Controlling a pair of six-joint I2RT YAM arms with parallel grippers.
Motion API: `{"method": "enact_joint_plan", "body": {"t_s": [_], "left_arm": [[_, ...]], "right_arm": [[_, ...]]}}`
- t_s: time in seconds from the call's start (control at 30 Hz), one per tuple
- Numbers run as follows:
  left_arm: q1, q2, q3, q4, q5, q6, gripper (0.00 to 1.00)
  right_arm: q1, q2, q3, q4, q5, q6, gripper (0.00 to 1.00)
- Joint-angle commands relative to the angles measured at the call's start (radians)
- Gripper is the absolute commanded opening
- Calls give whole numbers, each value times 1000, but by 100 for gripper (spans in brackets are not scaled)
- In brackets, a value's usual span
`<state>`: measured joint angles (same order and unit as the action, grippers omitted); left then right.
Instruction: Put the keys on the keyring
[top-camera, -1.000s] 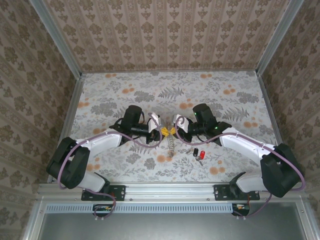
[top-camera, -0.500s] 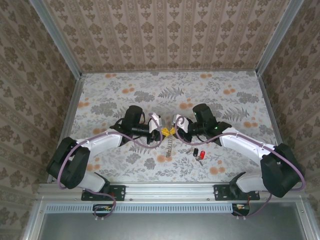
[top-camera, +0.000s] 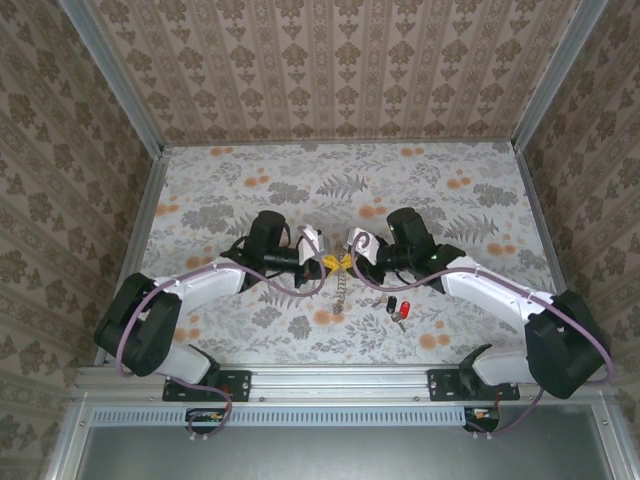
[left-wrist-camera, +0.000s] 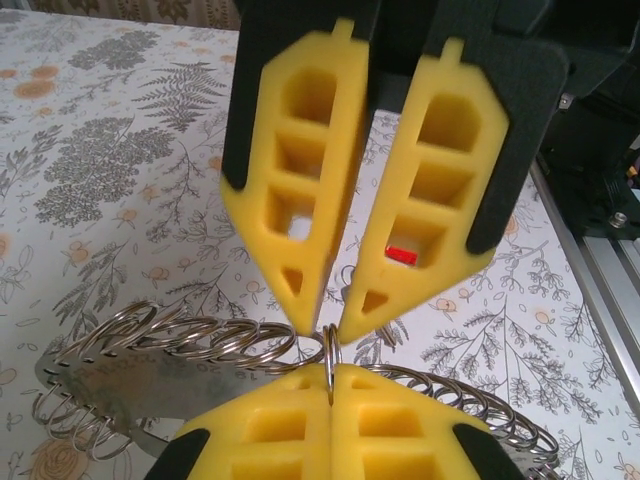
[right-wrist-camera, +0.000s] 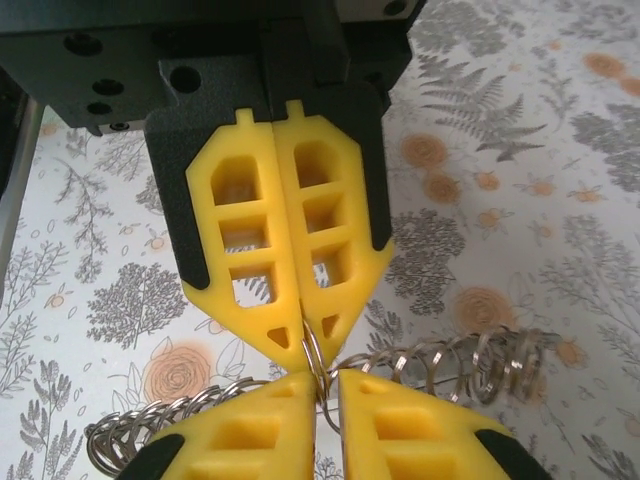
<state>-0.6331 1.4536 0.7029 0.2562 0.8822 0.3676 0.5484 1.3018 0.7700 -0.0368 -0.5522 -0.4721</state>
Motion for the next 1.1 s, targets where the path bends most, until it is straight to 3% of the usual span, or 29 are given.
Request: {"method": "enact_joint_plan", "body": {"t_s": [0.0, 0.17, 0.37, 0.47, 0.73, 1.07], "left_arm": [[10, -32, -23, 31, 22, -11, 0], [29, -54, -33, 31, 28, -21, 0], [52, -70, -28, 16, 48, -30, 0], [59, -78, -25, 11, 51, -36, 0], [74, -110, -34, -17, 42, -46, 0], [120, -144, -62, 2, 82, -78, 0]], "right_arm": [[-21, -95, -29, 53, 98, 121, 22], [-77, -171, -11, -80, 271, 421, 39], [-126, -153, 55, -331, 461, 752, 55], [-127, -147, 31, -382, 504, 884, 51], [-112, -125, -47, -559, 447, 1069, 41], [-52, 67, -23, -530, 459, 998, 40]]}}
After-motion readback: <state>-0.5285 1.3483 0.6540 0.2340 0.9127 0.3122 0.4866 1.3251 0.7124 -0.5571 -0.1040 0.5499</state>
